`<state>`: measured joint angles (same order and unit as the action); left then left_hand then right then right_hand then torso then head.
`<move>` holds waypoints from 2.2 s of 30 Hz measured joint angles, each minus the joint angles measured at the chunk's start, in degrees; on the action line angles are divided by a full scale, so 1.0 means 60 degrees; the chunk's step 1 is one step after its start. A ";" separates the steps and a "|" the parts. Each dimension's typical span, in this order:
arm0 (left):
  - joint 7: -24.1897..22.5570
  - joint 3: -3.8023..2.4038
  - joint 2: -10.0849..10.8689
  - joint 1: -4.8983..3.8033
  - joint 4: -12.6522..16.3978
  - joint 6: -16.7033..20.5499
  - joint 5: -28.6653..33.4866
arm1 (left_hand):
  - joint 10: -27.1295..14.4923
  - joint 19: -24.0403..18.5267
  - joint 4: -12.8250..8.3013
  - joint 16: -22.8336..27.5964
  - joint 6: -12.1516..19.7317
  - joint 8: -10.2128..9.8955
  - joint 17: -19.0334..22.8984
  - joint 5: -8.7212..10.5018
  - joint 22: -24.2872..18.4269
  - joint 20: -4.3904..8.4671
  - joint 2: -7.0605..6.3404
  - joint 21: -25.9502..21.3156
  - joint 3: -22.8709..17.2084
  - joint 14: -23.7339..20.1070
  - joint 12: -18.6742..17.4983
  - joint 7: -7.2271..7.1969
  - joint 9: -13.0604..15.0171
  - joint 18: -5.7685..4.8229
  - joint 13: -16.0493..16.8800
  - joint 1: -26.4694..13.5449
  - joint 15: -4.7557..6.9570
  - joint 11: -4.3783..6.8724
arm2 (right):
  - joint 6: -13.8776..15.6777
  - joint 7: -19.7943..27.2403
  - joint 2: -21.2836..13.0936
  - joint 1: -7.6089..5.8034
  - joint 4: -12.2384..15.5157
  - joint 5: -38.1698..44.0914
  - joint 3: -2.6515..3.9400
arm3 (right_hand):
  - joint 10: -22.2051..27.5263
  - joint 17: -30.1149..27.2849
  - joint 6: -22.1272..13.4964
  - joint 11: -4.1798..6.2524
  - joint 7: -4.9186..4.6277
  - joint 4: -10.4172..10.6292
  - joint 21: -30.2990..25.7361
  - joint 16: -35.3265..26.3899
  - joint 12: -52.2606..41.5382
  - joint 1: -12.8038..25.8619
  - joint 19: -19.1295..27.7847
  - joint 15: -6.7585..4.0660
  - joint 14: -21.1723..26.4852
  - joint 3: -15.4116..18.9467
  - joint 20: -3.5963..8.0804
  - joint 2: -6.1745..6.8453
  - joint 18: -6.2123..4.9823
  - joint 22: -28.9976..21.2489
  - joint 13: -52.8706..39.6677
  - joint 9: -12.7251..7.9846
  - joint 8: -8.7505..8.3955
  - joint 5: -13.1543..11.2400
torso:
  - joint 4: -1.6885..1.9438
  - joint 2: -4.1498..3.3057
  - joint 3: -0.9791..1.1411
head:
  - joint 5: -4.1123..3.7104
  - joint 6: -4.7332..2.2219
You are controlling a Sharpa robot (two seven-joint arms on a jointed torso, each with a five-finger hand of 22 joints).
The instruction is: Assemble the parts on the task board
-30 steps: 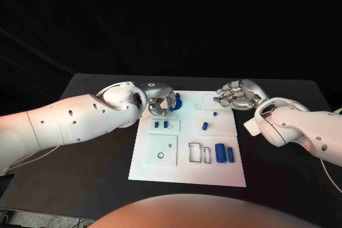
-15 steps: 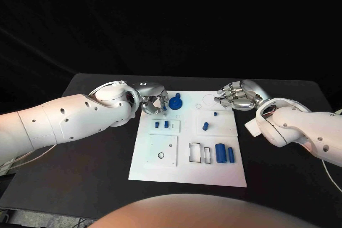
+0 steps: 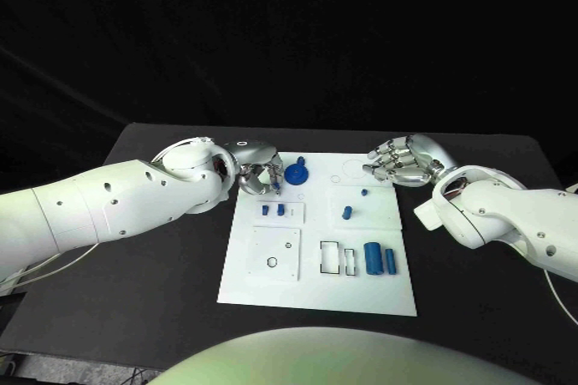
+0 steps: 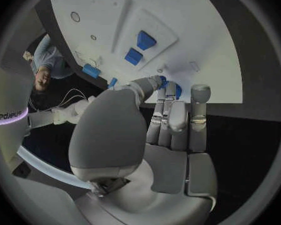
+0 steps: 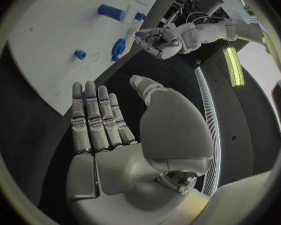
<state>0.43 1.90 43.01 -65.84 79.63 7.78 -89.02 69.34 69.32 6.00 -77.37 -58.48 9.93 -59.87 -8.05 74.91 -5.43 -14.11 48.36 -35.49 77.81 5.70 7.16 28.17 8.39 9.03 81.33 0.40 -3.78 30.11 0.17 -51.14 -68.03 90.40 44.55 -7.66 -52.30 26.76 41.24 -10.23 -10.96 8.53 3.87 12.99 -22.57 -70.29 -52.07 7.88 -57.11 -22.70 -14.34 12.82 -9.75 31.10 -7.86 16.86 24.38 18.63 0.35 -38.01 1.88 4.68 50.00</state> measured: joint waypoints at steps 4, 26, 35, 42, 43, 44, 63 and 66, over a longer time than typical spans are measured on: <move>0.0002 0.0010 -0.0023 0.0006 -0.0010 -0.0066 0.0029 | 0.0000 0.0000 0.0000 0.0000 0.0000 0.0000 0.0001 0.0009 0.0000 0.0000 0.0000 0.0000 0.0000 0.0000 0.0000 0.0000 0.0000 0.0000 0.0000 0.0000 0.0000 0.0000 | 0.0001 0.0001 0.0002 0.0000 0.0000 0.0000 0.0000 | 0.0000 0.0001 0.0000 0.0000 0.0000 0.0000 0.0000 0.0000 0.0000 0.0000 0.0000 0.0000 0.0000 0.0000 0.0000 0.0000 0.0000 0.0000 0.0000 0.0000 0.0000 0.0000 | 0.0002 -0.0001 0.0000 | -0.0002 0.0000; 0.0086 0.0054 -0.0114 0.0077 -0.0110 -0.0342 0.0070 | 0.0033 -0.0011 -0.0030 0.0000 0.0002 0.0000 0.0019 0.0009 -0.0001 -0.0010 0.0000 -0.0005 -0.0030 -0.0001 -0.0036 -0.0002 -0.0021 0.0000 -0.0007 0.0000 0.0000 -0.0034 | 0.0004 0.0002 0.0000 0.0001 0.0002 0.0000 0.0001 | 0.0000 -0.0007 0.0000 0.0000 0.0000 0.0000 0.0000 0.0000 0.0000 0.0000 0.0000 0.0000 0.0000 0.0000 0.0000 0.0000 0.0000 -0.0013 0.0012 0.0001 0.0038 0.0000 | 0.0006 -0.0001 0.0000 | 0.0007 0.0001; 0.0182 0.0050 -0.0107 0.0073 -0.0110 -0.0449 0.0058 | 0.0103 -0.0026 -0.0078 0.0001 -0.0034 -0.0011 0.0038 0.0009 0.0007 -0.0026 0.0000 -0.0006 -0.0079 -0.0001 -0.0036 0.0034 -0.0037 0.0000 -0.0007 0.0000 0.0000 -0.0035 | 0.0005 0.0003 -0.0007 0.0001 0.0003 0.0000 0.0001 | 0.0000 -0.0007 0.0000 0.0000 0.0000 0.0000 0.0000 0.0000 0.0000 0.0000 0.0000 0.0000 0.0000 0.0000 0.0000 0.0000 0.0000 -0.0012 0.0011 0.0001 0.0038 0.0000 | 0.0005 -0.0001 -0.0005 | 0.0006 0.0001; 0.0192 0.0059 -0.0128 0.0072 -0.0111 -0.0475 0.0069 | 0.0103 -0.0026 -0.0078 0.0001 -0.0034 -0.0011 0.0034 0.0045 0.0007 -0.0025 0.0000 0.0030 -0.0079 -0.0001 -0.0073 0.0034 -0.0037 0.0000 -0.0006 0.0001 0.0000 -0.0035 | 0.0005 0.0003 -0.0006 0.0002 0.0004 0.0000 0.0001 | 0.0000 -0.0006 0.0000 0.0000 0.0000 0.0000 0.0000 0.0000 0.0000 0.0000 0.0000 0.0000 0.0000 0.0000 0.0000 0.0000 0.0000 -0.0012 0.0011 -0.0007 0.0038 0.0000 | 0.0009 -0.0002 -0.0005 | 0.0006 0.0001; 0.0190 0.0063 -0.0134 0.0073 -0.0111 -0.0475 0.0074 | 0.0103 -0.0026 -0.0078 0.0001 -0.0034 -0.0011 0.0034 0.0045 0.0007 -0.0025 0.0000 0.0066 -0.0079 -0.0001 -0.0094 0.0034 -0.0037 0.0001 -0.0006 0.0001 0.0000 -0.0035 | 0.0005 0.0003 -0.0005 0.0002 0.0003 0.0000 0.0001 | 0.0000 -0.0006 0.0000 0.0000 0.0000 0.0000 0.0000 0.0000 0.0000 0.0000 0.0000 0.0000 0.0000 0.0000 0.0000 0.0000 0.0000 -0.0012 0.0011 -0.0007 0.0038 0.0000 | 0.0009 -0.0002 -0.0005 | 0.0006 0.0001; 0.0181 0.0067 -0.0142 0.0073 -0.0114 -0.0475 0.0082 | 0.0103 -0.0054 -0.0105 -0.0022 -0.0034 -0.0066 0.0034 0.0045 0.0006 -0.0054 -0.0044 0.0066 -0.0052 -0.0001 -0.0099 0.0034 -0.0046 0.0001 -0.0006 -0.0043 0.0000 -0.0035 | 0.0005 0.0003 -0.0005 0.0002 0.0003 0.0000 0.0001 | 0.0000 -0.0006 0.0000 0.0000 0.0000 0.0000 0.0000 0.0000 0.0000 0.0000 0.0000 0.0000 0.0000 0.0000 0.0000 0.0000 0.0000 -0.0012 0.0011 -0.0006 0.0038 0.0000 | 0.0009 -0.0002 -0.0005 | 0.0006 0.0001; 0.0181 0.0094 -0.0126 0.0086 -0.0179 -0.0467 0.0216 | 0.0170 -0.0161 -0.0175 -0.0038 0.0671 -0.0516 0.0282 0.0045 0.0005 -0.0160 -0.0189 0.0139 -0.0123 -0.0140 -0.0286 0.0218 -0.0342 0.0001 -0.0015 -0.0264 -0.0138 -0.0103 | -0.0003 0.0000 -0.0017 0.0004 -0.0002 0.0012 0.0000 | 0.0000 -0.0031 0.0000 0.0000 0.0000 0.0000 0.0000 -0.0038 0.0000 0.0000 0.0035 0.0000 0.0000 0.0000 0.0035 0.0000 0.0001 -0.0050 0.0043 -0.0029 0.0038 0.0000 | 0.0004 0.0004 -0.0004 | 0.0000 0.0001; 0.0190 0.0094 -0.0114 0.0086 -0.0182 -0.0467 0.0223 | 0.0115 -0.0192 -0.0185 -0.0038 0.0724 -0.0566 0.0305 0.0045 0.0004 -0.0191 -0.0189 0.0139 -0.0133 -0.0172 -0.0322 0.0206 -0.0369 0.0001 -0.0018 -0.0264 -0.0171 -0.0158 | -0.0015 -0.0017 -0.0018 0.0004 -0.0005 0.0032 0.0000 | 0.0091 -0.0044 0.0000 -0.0022 0.0000 -0.0044 0.0000 -0.0074 0.0000 0.0000 0.0069 0.0016 0.0016 -0.0039 0.0001 0.0000 0.0000 -0.0080 0.0081 -0.0038 0.0038 0.0000 | 0.0004 0.0004 -0.0004 | -0.0001 0.0001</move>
<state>1.57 2.46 42.33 -65.32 78.54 4.98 -87.68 70.03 68.16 4.89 -77.59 -54.14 6.54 -58.04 -7.78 74.93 -6.57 -15.25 49.20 -36.29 76.78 3.77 8.40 25.95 8.39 8.92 79.75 -0.63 -4.73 30.02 0.06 -51.24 -68.01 90.37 44.75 -7.66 -51.75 26.49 41.24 -10.36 -10.96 8.27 3.87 12.55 -22.57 -70.29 -51.66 7.98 -57.02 -22.93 -14.33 12.82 -9.75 30.62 -7.38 16.64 24.61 18.63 0.37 -37.99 1.86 4.67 50.01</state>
